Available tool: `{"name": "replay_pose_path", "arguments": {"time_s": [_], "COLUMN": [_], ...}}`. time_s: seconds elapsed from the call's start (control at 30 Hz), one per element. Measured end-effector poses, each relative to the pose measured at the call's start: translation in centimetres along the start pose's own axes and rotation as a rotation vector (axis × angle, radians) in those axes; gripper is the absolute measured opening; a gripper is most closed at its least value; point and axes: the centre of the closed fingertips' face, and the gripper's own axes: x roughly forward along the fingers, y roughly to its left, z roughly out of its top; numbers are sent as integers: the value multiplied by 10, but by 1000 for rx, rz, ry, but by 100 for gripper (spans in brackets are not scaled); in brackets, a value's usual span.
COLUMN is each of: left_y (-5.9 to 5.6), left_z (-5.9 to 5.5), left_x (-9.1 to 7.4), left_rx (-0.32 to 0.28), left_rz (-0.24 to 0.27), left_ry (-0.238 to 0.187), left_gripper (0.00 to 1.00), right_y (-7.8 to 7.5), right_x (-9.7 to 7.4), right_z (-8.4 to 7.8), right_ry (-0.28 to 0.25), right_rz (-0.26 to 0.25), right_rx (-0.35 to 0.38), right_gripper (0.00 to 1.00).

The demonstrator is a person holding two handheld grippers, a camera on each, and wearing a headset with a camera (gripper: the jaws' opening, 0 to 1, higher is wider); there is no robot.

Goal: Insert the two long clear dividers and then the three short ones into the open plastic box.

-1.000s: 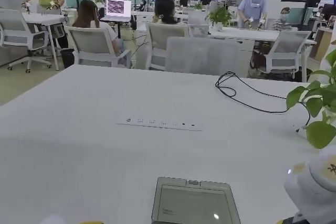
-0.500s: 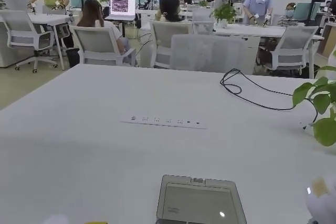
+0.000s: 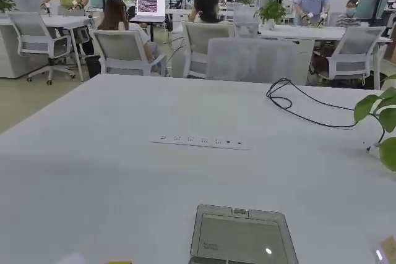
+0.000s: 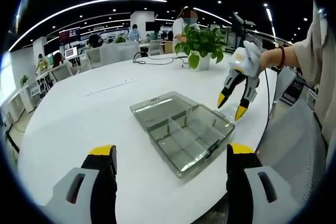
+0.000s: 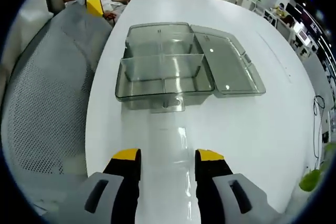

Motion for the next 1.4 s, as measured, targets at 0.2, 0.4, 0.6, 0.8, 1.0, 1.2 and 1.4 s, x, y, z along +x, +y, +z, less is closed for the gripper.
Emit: {"name": "replay_pose_path", "arguments": {"time_s": [0.2,0.4,0.6,0.8,1.0,1.2,1.4], "left_y": [-1,-2,-2,0,1,1,1], "left_z": [0,0,0,0,1,2,5], "left_x": [0,1,0,-1,-2,-3,-6], "left_rx": [0,1,0,0,2,-1,-11], "left_rz": [-2,-2,-1,2,5,9,11], "left_ry": [1,3,3,3,-3,-11,-33], "left_gripper": [87,86,86,85,84,84,81], "right_y": [0,-2,-2,0,-1,0,3], "right_x": [5,7,9,9,10,8,6], "right_z": [-8,-9,-9,-8,-8,-9,-9], "right_ry": [27,33,30,26,25,6,-3], "right_rz": [9,15,30,42,37,7,-37], "right_rx": [-67,-99,-91,-83,-82,-37,-30], "right_gripper": [39,37,34,33,33,32,32]}}
